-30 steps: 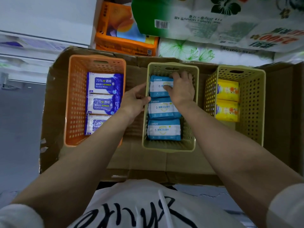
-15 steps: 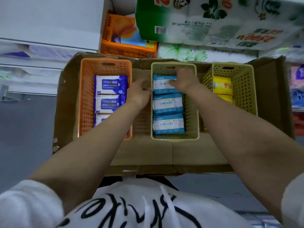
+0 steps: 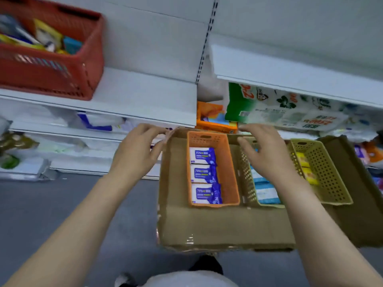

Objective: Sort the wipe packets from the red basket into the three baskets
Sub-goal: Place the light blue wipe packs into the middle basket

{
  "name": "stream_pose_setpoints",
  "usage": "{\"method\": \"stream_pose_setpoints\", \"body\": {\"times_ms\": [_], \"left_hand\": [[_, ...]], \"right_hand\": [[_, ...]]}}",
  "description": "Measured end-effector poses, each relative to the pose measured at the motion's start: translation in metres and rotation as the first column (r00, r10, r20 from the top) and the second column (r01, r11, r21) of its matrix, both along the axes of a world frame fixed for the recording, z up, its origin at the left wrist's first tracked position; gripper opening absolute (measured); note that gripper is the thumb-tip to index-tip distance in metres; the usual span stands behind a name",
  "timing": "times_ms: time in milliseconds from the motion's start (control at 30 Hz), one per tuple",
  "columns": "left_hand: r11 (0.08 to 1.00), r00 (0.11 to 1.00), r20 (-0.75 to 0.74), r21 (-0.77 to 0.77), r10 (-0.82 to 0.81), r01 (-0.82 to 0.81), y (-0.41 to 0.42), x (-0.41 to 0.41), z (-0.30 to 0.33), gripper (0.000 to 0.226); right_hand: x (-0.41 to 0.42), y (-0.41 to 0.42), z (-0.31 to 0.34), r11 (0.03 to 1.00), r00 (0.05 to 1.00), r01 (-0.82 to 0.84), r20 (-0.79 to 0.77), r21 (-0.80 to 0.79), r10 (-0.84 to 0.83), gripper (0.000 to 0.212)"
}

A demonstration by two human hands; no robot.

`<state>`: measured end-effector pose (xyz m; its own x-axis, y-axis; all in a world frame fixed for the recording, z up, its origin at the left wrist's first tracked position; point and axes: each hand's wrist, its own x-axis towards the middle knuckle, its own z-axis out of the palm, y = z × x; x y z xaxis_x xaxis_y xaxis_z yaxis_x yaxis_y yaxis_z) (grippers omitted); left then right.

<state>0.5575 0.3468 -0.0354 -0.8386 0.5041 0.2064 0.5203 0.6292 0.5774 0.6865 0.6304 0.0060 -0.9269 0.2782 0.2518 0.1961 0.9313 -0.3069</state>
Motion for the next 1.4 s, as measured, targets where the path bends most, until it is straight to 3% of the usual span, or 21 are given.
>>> {"method": "stream_pose_setpoints", "body": {"times_ms": [200, 367, 833, 1067, 1167, 1300, 1333, 1400], "left_hand": [[0.981, 0.986, -0.078, -0.116, 0.145, -0.153, -0.168, -0.038, 0.022, 0.03], [0.971, 0.976, -0.065, -0.111, 0.206, -0.213, -0.238, -0.094, 0.026, 0.031], [0.971, 0.959, -0.175, -0.05, 0.222, -0.234, -0.299, -0.382, 0.07, 0.029], [0.975, 0.985, -0.033, -0.135, 0.172, -0.175, -0.303, -0.485, 0.043, 0.033], [0.968, 0.988, 0.038, -0.211, 0.147, -0.136, -0.303, -0.52, 0.035, 0.037], [0.946, 0.982, 0.18, -0.324, 0.053, 0.009, -0.3, -0.553, 0.03, 0.041], [0.941, 0.975, 0.221, -0.334, 0.017, 0.059, -0.298, -0.559, 0.029, 0.042], [0.934, 0.959, 0.278, -0.33, -0.045, 0.139, -0.294, -0.569, 0.03, 0.045]], "right_hand": [[-0.064, -0.145, -0.004, 0.987, 0.994, -0.112, -0.001, -0.114, 0.113, 0.033], [-0.148, -0.232, 0.003, 0.966, 0.979, -0.203, -0.033, -0.157, 0.201, 0.033], [-0.447, -0.315, 0.031, 0.957, 0.969, -0.243, -0.085, -0.156, 0.232, 0.033], [-0.561, -0.334, 0.009, 0.954, 0.956, -0.22, 0.149, -0.206, 0.252, 0.035], [-0.6, -0.351, -0.002, 0.94, 0.888, -0.225, 0.343, -0.257, 0.306, 0.04], [-0.627, -0.375, -0.033, 0.917, 0.574, -0.265, 0.715, -0.298, 0.399, 0.059], [-0.631, -0.377, -0.039, 0.912, 0.522, -0.273, 0.749, -0.307, 0.408, 0.06], [-0.636, -0.377, -0.044, 0.9, 0.507, -0.256, 0.744, -0.352, 0.435, 0.053]]}}
